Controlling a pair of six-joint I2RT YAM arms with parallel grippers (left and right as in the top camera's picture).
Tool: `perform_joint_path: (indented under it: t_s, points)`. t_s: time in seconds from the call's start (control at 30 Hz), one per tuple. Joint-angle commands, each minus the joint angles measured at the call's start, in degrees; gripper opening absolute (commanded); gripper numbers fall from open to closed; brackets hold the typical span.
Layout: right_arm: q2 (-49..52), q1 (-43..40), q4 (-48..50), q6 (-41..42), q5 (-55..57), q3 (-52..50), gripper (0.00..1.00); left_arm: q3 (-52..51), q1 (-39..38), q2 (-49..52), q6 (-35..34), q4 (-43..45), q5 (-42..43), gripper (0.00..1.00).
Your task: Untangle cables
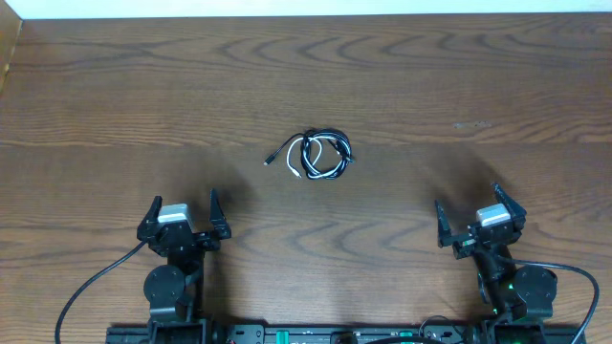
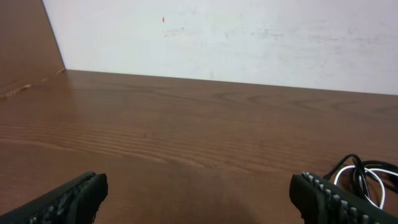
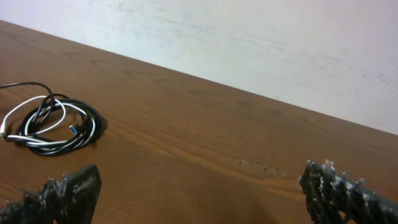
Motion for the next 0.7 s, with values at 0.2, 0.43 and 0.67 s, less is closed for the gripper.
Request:
perform_joint_path:
  t_s: [0.2,0.43,0.67]
  points:
    - [-0.20,0.61,-0.28,0.85,-0.48,-0.09,0.99,-0.92,0.42,-0.57,0.52,-2.47,-0.59,0.98]
    - [-0.20,0.63,-0.28,0.85,-0.48,-0.09,0.99,-0.90,0.42,-0.44,0.52,-2.51,-0.59,0.98]
    - [-0.20,0.61,0.13,0.85,0.37,-0.09,0.99,-0.90,0.42,-0.42,0.52,-2.51,-0.59,0.99]
